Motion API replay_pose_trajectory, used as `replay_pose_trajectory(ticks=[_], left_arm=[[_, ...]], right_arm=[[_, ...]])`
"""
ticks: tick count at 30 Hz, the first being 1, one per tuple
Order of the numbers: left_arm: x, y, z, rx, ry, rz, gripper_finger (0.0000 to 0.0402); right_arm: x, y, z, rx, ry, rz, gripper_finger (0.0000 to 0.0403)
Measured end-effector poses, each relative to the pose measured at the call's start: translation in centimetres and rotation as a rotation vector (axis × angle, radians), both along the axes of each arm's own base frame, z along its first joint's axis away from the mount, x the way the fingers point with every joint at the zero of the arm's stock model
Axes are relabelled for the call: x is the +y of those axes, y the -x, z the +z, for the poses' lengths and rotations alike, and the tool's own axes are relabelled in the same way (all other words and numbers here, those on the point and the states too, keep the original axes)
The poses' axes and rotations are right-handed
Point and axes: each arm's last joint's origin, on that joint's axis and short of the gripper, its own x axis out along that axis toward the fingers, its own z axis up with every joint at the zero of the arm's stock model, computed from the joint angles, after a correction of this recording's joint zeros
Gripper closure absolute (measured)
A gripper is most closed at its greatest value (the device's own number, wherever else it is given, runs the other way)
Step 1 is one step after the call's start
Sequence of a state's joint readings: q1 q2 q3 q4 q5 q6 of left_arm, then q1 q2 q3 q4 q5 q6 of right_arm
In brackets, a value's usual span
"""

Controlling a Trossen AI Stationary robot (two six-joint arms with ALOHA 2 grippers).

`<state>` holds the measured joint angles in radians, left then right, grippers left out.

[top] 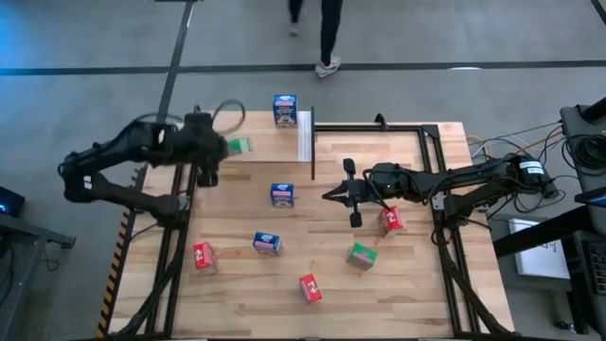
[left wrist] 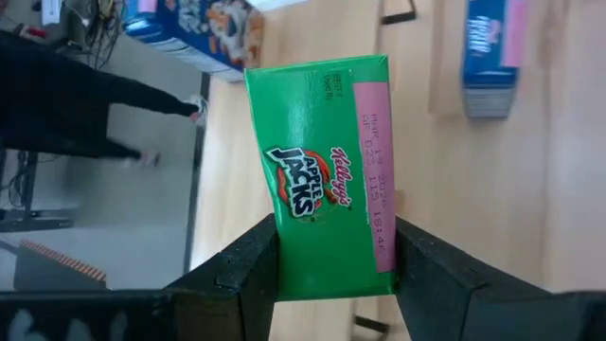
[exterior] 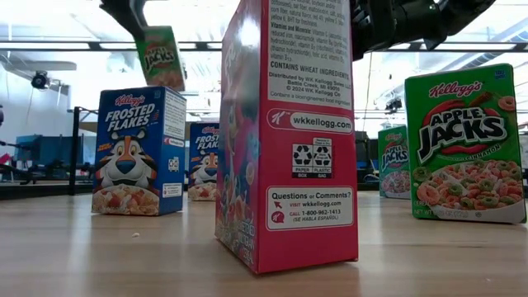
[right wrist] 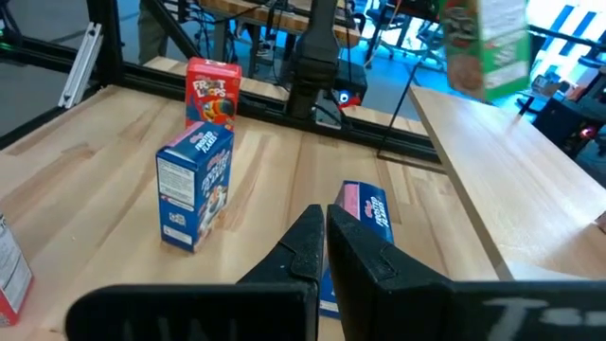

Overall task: Stack cereal on shelf
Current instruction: Put the middle left green cereal box on the shelf

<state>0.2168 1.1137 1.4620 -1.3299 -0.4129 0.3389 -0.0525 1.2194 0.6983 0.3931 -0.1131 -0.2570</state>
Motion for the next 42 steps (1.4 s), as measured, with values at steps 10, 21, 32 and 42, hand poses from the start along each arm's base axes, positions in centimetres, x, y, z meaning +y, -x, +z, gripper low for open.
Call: replay_pose_trajectory(ticks=[10, 21, 32, 42], left_arm=[[6.4, -1.5, -1.6, 0.086, 0.072, -0.027, 0.0242], [11.5, -2.3, -3.4, 0.229, 0.063, -0.014, 0.0242], [14.3, -4.1, -2.1, 0.176, 0.236, -0.051, 0.0242], [16.9, -5.1, -1.9, 0.167, 0.29, -0.022, 0.0242]], right_arm=[[0.0, 0.0, 0.0, -0.001, -0.002, -0.001, 0.0394], [0.0, 0.0, 0.0, 0.0, -0.002, -0.001, 0.0394], [0.0, 0.0, 0.0, -0.003, 0.029, 0.005, 0.0394], [0.0, 0.0, 0.0, -0.002, 0.024, 0.004, 0.0394]])
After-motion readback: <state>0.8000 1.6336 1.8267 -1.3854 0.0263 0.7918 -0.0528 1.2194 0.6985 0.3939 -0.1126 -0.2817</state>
